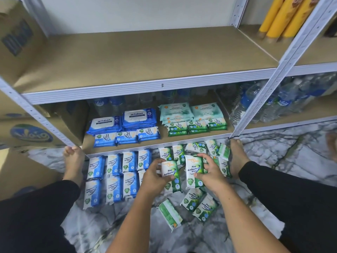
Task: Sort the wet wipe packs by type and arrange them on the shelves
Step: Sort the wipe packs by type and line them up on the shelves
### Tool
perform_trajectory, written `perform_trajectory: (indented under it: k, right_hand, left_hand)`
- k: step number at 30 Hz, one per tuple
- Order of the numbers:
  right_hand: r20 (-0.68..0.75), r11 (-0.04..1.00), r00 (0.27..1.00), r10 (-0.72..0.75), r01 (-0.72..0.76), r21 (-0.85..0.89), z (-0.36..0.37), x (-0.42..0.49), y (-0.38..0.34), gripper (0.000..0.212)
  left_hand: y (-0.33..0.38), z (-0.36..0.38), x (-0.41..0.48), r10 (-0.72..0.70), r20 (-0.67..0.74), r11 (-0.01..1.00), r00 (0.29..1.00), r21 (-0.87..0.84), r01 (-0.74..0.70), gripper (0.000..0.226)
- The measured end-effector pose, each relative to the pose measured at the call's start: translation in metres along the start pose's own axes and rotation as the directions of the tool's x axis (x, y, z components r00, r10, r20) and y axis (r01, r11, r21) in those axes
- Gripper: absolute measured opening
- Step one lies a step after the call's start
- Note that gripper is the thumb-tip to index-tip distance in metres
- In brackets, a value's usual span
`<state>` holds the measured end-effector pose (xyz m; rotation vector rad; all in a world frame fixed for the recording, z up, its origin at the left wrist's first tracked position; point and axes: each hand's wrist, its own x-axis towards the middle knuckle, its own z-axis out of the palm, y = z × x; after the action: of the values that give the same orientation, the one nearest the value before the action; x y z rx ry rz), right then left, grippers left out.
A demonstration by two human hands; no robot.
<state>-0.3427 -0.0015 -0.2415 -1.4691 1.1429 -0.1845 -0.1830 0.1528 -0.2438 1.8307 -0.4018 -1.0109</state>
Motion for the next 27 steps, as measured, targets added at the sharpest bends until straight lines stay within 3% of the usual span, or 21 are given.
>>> perform_trajectory:
  k: [10,15,27]
  right_hand:
    - [-0.025,0.994,0.996,0.082,-0.084,-0.071,0.021,0.064,0.006,0.078]
    - [-0.141,0.990,0.987,0.081,-0.097,-0.104,0.035,0.117,0.019,0.074]
    - [-0.145,0.987,0.987,0.076,-0.096,-0.132,0.077,0.241,0.053,0.083]
  left_hand:
    - [-0.012,0.000,0.059,-0.091,-0.145,0.996,0.985,-0.009,0.091,0.064]
    - [-0.027,0.002,0.116,-0.077,-0.193,0.996,0.978,0.037,0.086,0.067]
    - [-0.085,0.018,0.245,-0.112,-0.235,0.979,0.966,0.143,0.148,0.061]
